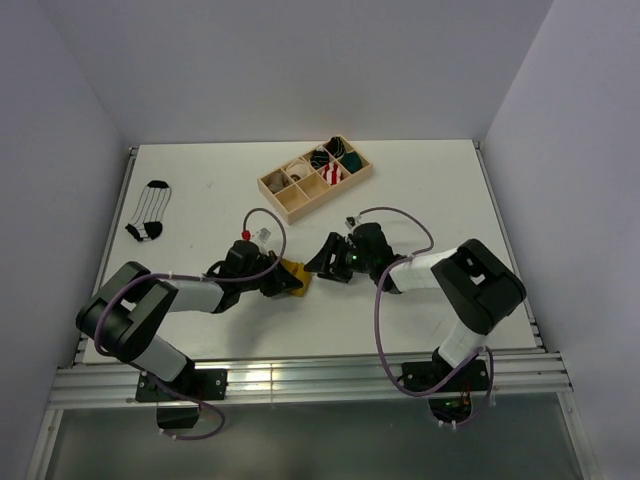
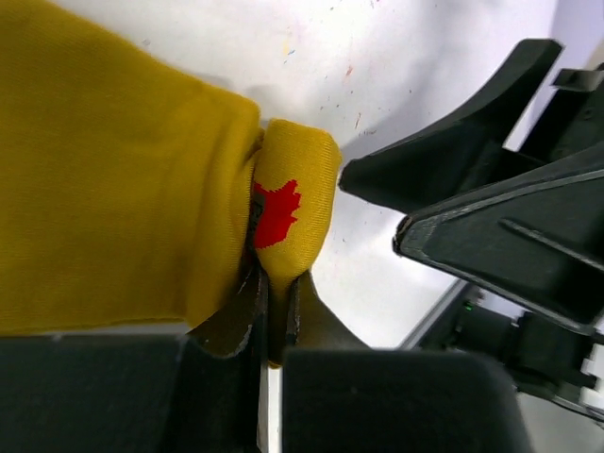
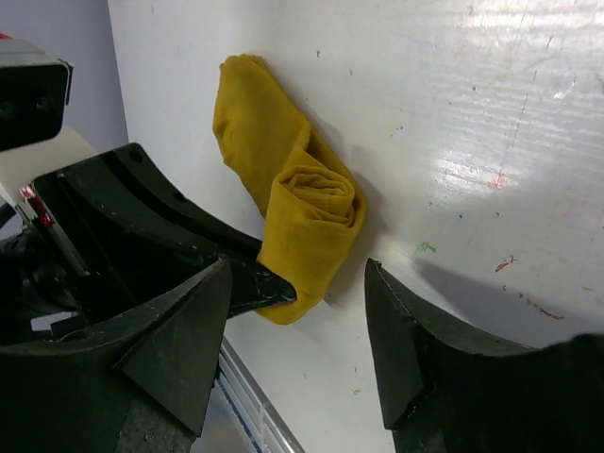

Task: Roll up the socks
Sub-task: Roll the sock at the center of the board.

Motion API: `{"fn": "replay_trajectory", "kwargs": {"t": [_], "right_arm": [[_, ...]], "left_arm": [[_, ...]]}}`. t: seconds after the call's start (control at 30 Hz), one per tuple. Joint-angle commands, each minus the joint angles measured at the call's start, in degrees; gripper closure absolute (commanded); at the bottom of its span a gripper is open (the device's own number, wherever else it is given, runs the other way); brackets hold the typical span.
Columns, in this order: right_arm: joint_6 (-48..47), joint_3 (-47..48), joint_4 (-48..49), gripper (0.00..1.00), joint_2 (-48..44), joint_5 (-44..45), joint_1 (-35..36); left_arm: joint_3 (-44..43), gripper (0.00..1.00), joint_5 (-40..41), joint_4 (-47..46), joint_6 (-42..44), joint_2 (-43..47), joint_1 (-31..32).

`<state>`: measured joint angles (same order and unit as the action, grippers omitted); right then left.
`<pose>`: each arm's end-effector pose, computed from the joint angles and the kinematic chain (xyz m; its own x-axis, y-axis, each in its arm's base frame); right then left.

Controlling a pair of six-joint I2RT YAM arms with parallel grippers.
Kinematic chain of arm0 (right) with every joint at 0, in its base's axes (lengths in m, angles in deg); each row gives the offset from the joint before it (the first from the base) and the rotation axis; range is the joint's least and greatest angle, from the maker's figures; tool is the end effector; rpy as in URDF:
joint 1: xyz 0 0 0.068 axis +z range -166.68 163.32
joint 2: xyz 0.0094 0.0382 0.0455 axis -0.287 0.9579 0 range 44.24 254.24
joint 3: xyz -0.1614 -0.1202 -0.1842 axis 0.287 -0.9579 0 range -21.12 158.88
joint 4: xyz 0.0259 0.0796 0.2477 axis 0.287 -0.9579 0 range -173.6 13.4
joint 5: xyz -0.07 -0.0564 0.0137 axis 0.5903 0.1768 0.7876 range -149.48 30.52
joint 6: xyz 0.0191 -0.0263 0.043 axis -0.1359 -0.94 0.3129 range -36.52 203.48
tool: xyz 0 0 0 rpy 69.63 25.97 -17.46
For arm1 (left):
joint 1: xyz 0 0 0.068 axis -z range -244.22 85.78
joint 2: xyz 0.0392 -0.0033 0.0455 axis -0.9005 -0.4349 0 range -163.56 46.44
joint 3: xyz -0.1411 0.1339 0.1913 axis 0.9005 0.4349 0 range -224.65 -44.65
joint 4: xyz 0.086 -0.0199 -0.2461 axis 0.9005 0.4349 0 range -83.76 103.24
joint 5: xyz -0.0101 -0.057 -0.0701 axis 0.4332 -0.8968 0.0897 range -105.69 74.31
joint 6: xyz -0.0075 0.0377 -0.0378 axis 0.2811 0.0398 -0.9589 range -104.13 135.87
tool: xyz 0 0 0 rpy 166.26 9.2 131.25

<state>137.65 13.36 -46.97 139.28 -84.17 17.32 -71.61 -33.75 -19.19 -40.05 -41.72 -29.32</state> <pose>0.2463 0.1839 0.1379 -0.9022 0.2800 -0.3280 -0.1258 0.5567 0.8212 0.2148 -0.1634 0.1285 -0.8901 -0.3392 -0.3045 0.0233 0.6332 -0.7736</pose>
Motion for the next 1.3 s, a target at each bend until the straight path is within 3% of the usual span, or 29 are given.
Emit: {"fn": "replay_trajectory", "kwargs": {"t": [0.0,0.53,0.73,0.77,0.87,0.97,1.0,1.1,1.2,1.27], "right_arm": [[-0.12,1.99,2.63,0.34,1.89,0.52,1.16],[-1.61,6.56,0.52,0.4,9.01,2.19,2.83],[-2.4,7.62,-0.62,0.53,10.34,1.57,3.0],[-2.67,7.79,-1.15,0.62,10.07,1.83,3.0],[-4.25,8.06,-4.13,0.82,8.76,3.41,3.09],[-5.74,8.67,-8.78,0.96,7.35,4.73,3.09],[-6.35,9.11,-9.67,0.99,7.17,5.0,3.09],[-6.97,10.34,-13.27,1.0,6.3,6.14,3.27],[-8.2,12.27,-17.83,1.0,5.42,7.89,3.97],[-8.56,13.41,-19.95,1.0,4.98,8.6,4.41]], "left_arm": [[2.52,0.99,-6.36,-8.05,-4.72,-2.01,-2.63],[2.7,0.99,-8.82,-8.67,-5.43,-5.53,-4.75],[1.21,0.99,-9.88,-8.59,-4.64,-9.31,-4.75],[0.95,0.99,-9.71,-8.06,-3.94,-9.66,-4.75],[-0.02,0.91,-6.83,-3.6,-1.14,-7.92,-4.75],[-0.9,0.71,-1.21,3.77,2.2,-2.49,-4.49],[-1.16,0.6,0.56,5.98,3.0,-0.89,-4.31],[-3.18,0.45,8.46,14.31,6.08,5.61,-2.47],[-5.12,0.37,17.76,20.13,8.45,11.42,1.65],[-6.78,0.36,24.63,22.34,10.3,14.49,6.38]]}}
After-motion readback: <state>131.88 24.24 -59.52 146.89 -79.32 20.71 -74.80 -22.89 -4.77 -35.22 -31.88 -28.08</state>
